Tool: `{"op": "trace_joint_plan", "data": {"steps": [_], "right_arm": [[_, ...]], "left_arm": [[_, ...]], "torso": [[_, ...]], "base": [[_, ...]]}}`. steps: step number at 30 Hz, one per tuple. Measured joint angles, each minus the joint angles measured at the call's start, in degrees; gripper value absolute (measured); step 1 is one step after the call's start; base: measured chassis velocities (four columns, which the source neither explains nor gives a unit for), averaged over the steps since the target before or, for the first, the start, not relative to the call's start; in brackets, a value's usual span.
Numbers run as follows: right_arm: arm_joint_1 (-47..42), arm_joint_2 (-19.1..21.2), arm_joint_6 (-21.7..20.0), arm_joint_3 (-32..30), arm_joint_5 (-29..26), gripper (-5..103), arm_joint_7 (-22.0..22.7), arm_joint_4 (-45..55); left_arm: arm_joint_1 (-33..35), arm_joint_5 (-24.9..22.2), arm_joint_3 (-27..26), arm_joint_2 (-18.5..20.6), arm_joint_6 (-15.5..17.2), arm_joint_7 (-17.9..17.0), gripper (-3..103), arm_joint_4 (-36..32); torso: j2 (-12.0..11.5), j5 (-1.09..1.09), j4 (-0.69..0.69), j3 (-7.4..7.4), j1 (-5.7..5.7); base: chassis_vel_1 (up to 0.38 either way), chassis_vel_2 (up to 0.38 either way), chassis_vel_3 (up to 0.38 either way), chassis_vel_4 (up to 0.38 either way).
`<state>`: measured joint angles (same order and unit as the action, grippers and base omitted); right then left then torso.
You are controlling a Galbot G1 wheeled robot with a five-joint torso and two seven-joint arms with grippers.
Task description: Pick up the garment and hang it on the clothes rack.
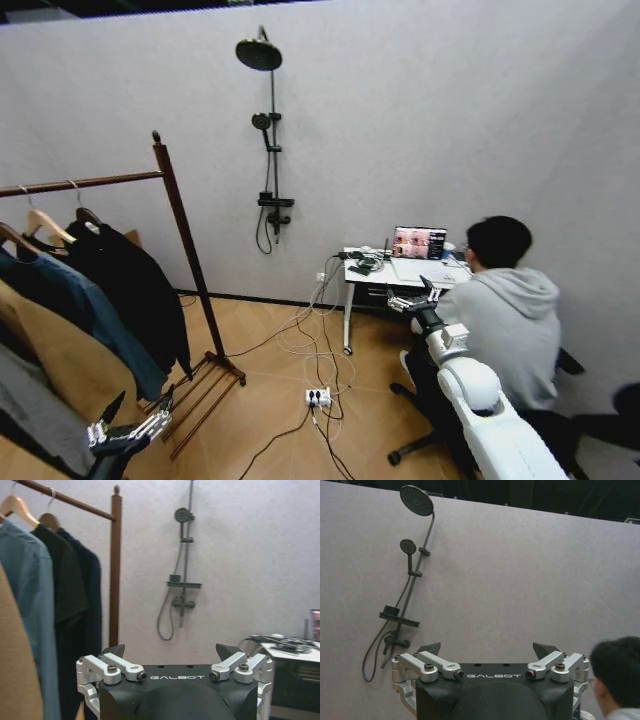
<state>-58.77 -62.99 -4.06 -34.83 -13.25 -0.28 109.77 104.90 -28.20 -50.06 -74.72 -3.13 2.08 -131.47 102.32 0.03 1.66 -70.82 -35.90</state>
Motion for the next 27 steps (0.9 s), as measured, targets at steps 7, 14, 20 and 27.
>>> {"op": "trace_joint_plan", "data": {"steps": [7,14,20,27], "right_arm": [[-2.4,0.0,1.7,-0.1,0.5,100,-1.6,2.5],[-2.0,-1.2,1.7,1.0,1.3,100,-1.7,2.7],[-1.7,-1.6,1.6,1.5,1.5,100,-1.7,2.3],[-1.4,-1.7,1.5,1.6,1.5,100,-1.6,1.8]], "left_arm": [[0.0,0.0,0.0,0.0,0.0,0.0,100,0.0],[0.0,0.0,0.0,0.0,0.0,0.0,100,0.0],[0.0,0.0,0.0,0.0,0.0,0.0,100,0.0],[0.0,0.0,0.0,0.0,0.0,0.0,100,0.0]], "torso": [[0.0,-0.01,0.00,0.01,0.01],[0.0,-0.05,-0.03,-0.02,-0.07],[0.0,-0.03,-0.02,-0.02,-0.08],[0.0,-0.02,0.01,-0.02,-0.05]], "base": [[0.005,-0.243,-0.255,0.007],[-0.122,-0.112,-0.126,-0.123],[-0.150,-0.103,-0.124,-0.171],[-0.102,-0.147,-0.137,-0.091]]}}
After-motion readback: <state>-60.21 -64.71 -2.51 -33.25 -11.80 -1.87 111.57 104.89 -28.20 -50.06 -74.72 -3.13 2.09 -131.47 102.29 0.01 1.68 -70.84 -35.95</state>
